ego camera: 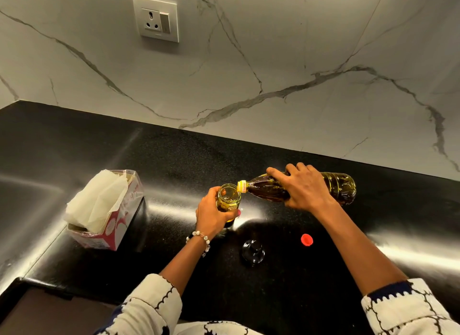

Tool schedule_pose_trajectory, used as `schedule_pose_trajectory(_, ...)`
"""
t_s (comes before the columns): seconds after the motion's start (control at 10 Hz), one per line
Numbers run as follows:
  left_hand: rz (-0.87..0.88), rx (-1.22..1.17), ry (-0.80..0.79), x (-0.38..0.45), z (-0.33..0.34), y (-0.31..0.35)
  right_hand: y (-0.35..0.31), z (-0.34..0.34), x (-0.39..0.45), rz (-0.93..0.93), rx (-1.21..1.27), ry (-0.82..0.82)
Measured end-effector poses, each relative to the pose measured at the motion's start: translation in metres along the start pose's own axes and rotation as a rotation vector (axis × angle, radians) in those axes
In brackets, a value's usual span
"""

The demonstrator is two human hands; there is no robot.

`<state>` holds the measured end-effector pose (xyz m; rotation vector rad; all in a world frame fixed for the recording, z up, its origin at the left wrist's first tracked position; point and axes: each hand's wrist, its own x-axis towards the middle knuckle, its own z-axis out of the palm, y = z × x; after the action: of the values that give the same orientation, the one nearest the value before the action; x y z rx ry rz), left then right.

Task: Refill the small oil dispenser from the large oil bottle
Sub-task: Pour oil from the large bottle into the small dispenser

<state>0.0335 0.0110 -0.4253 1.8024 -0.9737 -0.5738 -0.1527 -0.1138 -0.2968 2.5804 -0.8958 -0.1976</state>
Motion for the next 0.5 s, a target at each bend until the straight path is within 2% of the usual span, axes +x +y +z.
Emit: schedule_pose_trajectory(0.5, 0.002, 0.004, -0.002, -0.0001, 0.0000, 0.0012, -0.0006, 0.0020, 0.0028, -0.002, 0.006, -0.010)
